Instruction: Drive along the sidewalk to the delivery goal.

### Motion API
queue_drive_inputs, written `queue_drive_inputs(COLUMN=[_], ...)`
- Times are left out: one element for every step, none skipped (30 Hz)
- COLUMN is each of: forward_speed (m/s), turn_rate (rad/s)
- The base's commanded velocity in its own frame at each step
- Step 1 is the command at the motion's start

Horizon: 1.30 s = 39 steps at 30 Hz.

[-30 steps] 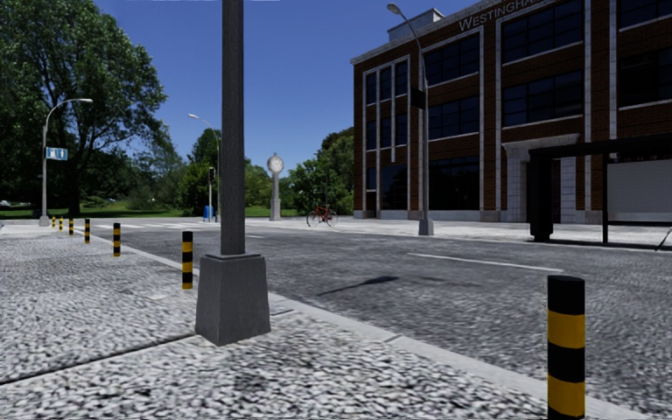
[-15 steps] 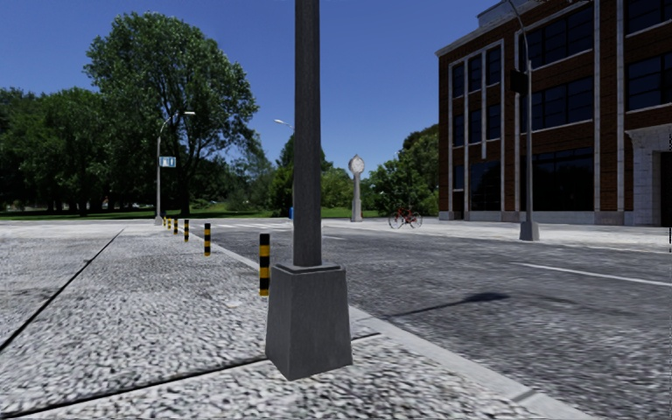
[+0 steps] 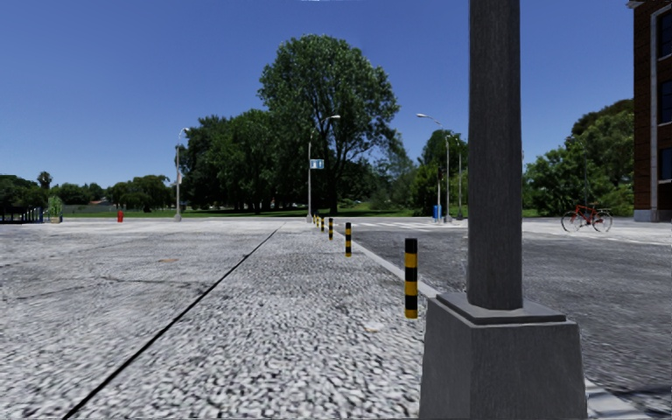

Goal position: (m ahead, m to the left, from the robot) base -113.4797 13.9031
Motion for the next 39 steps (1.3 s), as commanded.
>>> queue_drive_inputs(forward_speed=[1.24, 1.24, 1.24, 1.24, 1.24, 1.23, 1.23, 1.23, 1.23, 1.23, 1.23, 1.23, 1.23, 1.22, 1.22, 1.22, 1.22, 1.22, 1.22, 1.22, 1.22, 1.22, 1.22, 1.22, 1.23, 1.33, 1.50, 1.50, 1.55, 1.56, 1.57, 1.60, 1.60, 1.63, 1.72, 1.76, 1.76, 1.76, 1.77], turn_rate=[1.09, 1.09, 1.09, 1.09, 1.09, 1.09, 1.09, 1.09, 1.10, 1.10, 1.10, 1.10, 1.10, 1.10, 1.10, 1.10, 1.10, 1.10, 1.10, 1.10, 1.10, 1.10, 1.10, 1.10, 1.10, 1.10, 1.10, 1.10, 1.10, 1.10, 1.10, 1.10, 1.10, 1.10, 1.10, 1.10, 1.10, 1.10, 1.10])
